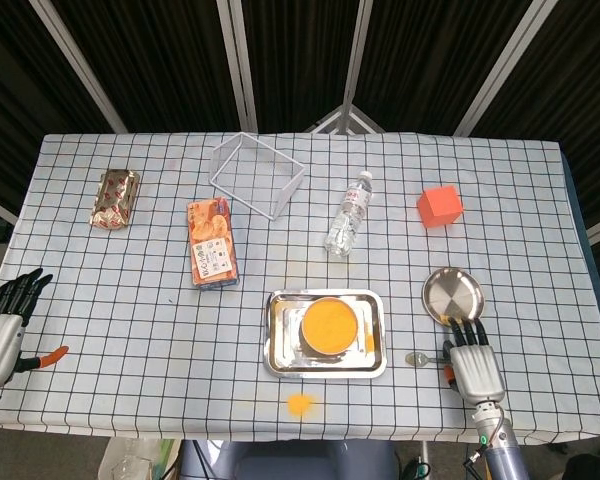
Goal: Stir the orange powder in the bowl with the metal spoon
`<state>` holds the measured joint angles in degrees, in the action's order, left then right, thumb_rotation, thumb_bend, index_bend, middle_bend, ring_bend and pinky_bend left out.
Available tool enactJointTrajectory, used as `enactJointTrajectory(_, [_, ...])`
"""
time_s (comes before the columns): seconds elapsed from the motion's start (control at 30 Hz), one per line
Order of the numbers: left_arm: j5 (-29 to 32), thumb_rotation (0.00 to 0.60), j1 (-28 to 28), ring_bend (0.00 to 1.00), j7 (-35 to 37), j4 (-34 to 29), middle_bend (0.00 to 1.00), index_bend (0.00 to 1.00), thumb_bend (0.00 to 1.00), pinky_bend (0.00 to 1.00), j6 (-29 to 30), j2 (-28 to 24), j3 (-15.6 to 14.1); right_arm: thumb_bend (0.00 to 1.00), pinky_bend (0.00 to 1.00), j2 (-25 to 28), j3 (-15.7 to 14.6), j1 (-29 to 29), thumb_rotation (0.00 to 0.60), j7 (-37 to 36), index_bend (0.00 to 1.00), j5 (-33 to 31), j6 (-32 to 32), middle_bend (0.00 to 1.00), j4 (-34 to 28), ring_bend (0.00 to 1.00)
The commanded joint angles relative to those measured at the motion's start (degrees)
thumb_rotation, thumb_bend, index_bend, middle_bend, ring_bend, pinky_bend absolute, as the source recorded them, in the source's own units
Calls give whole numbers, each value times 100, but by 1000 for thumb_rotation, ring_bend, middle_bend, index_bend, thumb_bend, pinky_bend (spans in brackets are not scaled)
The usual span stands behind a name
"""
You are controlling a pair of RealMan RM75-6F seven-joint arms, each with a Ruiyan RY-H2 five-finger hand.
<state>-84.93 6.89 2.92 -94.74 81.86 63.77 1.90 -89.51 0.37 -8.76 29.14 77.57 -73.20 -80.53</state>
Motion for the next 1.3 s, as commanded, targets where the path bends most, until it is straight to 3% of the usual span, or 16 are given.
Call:
enactJointTrajectory(0.03, [0, 600, -1, 0, -1, -1, 0, 0, 6, 0, 1, -1, 0, 490, 13, -2, -7, 1, 600, 10, 587, 2, -3, 135, 5, 0])
enactJointTrajectory(0.47, [2, 600, -3, 0, 14, -3, 0, 0, 6, 0, 2, -7, -1, 492, 13, 18, -6, 9, 600, -10, 599, 3, -50, 138, -41, 0])
enactJointTrajectory(0.8, [-7, 600, 2, 0, -18, -11, 0, 0, 6, 0, 0, 4, -3, 492, 13, 354, 325, -109, 600, -90, 612, 17, -249, 144, -785, 0])
enactJointTrajectory(1.07, [1, 600, 20, 0, 6, -5, 0, 0, 6, 0, -32, -2, 2, 492, 13, 618, 602, -347, 600, 737, 613, -190, -258, 144, -1680, 0])
enactJointTrajectory(1.3, [-4, 600, 19, 0, 72, -8, 0, 0, 6, 0, -26, -24, 5, 492, 12, 332, 655, -652, 600, 1863, 612, -469, -170, 144, -2080, 0])
